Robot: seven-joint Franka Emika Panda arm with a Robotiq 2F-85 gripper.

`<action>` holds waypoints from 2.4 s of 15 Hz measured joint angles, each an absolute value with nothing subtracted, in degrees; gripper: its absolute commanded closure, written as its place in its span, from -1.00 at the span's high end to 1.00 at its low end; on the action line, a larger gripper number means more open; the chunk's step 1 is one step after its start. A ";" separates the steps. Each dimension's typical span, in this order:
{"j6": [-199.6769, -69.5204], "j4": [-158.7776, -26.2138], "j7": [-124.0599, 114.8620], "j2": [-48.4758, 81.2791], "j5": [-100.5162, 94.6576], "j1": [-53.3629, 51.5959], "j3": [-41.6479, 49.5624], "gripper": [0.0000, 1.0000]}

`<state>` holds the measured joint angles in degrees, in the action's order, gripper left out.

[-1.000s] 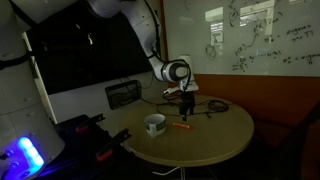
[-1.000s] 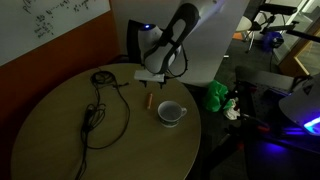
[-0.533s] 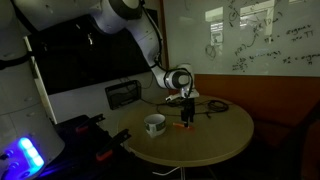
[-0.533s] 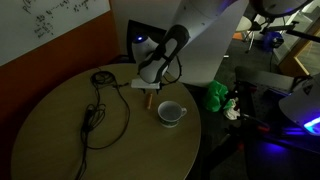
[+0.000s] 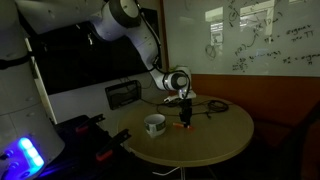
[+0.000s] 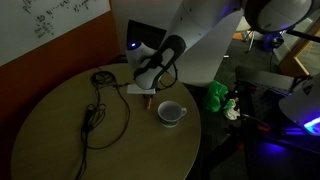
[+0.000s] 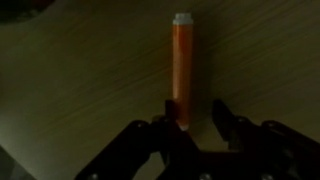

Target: Put the orange marker in the mug

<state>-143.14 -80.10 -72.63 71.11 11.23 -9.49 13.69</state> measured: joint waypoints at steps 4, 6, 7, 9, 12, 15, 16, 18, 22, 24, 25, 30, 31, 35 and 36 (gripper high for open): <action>-143.03 -79.82 -72.64 71.24 10.93 -9.59 13.92 -0.91; -143.04 -79.80 -72.64 71.21 10.61 -9.73 14.03 -0.91; -143.13 -79.82 -72.63 71.04 10.46 -9.80 14.03 -0.91; -143.19 -80.31 -72.22 69.75 10.17 -9.96 14.03 -0.91; -143.13 -83.29 -70.69 65.30 9.70 -10.26 13.92 -0.91; -142.88 -88.90 -65.65 59.02 9.43 -10.27 13.03 -0.91; -142.84 -91.03 -64.01 56.96 9.43 -10.27 12.54 -0.91; -142.82 -95.49 -61.17 53.15 9.42 -10.31 11.33 -0.91; -142.95 -104.19 -56.40 47.36 8.81 -11.44 9.79 -0.91; -143.68 -108.19 -55.10 45.11 7.24 -12.52 9.64 -0.91; -144.86 -110.14 -55.09 44.10 5.86 -13.27 9.89 -0.91; -156.25 -119.20 -55.34 40.60 -0.71 -18.92 14.43 -0.91; -157.72 -120.70 -55.34 40.04 -1.27 -19.75 14.95 -0.91; -161.65 -125.82 -54.74 38.18 -2.55 -22.25 16.06 -0.91; -162.11 -126.80 -54.16 37.76 -2.78 -22.85 16.37 -0.91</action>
